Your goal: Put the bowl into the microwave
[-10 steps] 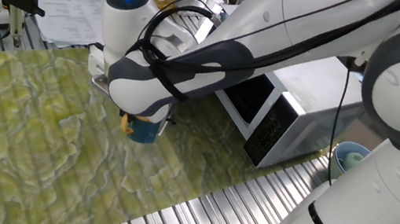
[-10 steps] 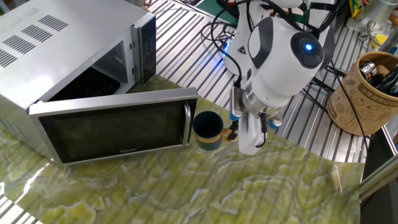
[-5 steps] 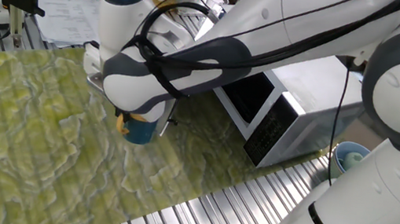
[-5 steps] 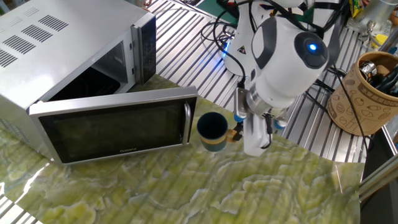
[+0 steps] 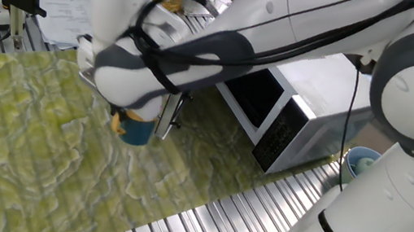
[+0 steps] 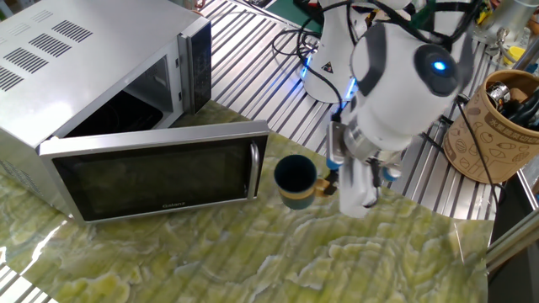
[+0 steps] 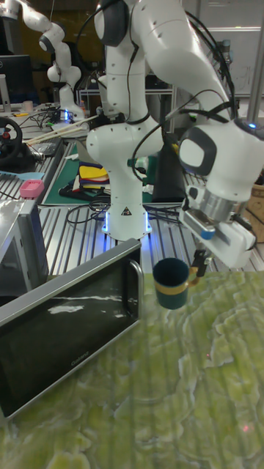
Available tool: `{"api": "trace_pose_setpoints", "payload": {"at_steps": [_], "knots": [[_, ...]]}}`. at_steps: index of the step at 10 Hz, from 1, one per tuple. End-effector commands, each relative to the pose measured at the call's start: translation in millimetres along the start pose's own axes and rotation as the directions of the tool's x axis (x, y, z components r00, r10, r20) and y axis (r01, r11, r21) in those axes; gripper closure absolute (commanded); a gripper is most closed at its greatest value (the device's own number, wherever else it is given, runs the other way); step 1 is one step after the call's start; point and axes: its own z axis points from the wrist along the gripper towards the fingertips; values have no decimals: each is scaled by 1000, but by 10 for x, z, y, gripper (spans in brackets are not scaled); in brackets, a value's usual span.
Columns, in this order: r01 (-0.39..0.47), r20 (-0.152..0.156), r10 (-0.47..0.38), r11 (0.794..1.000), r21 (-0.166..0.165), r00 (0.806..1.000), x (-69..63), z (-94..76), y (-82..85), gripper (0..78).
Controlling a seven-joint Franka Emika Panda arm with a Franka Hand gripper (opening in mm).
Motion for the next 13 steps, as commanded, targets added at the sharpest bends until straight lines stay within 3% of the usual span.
{"api": "trace_pose_setpoints", "payload": {"at_steps": [1, 3, 5, 7, 9, 10, 13], "knots": [[-18, -34, 17, 1000, -17, 999, 133, -519, 381, 748], [-6, -36, 5, 1000, -22, 999, 105, -757, 437, 748], [20, -8, -21, 999, -33, 1000, 4, -890, 431, 748], [30, 0, -30, 999, -40, 1000, -46, -948, 434, 748], [72, 28, -70, 996, -44, 997, -227, -1146, 496, 748], [79, 31, -78, 996, -43, 996, -268, -1192, 511, 748], [118, 42, -116, 992, -37, 992, -559, -1450, 490, 748]]}}
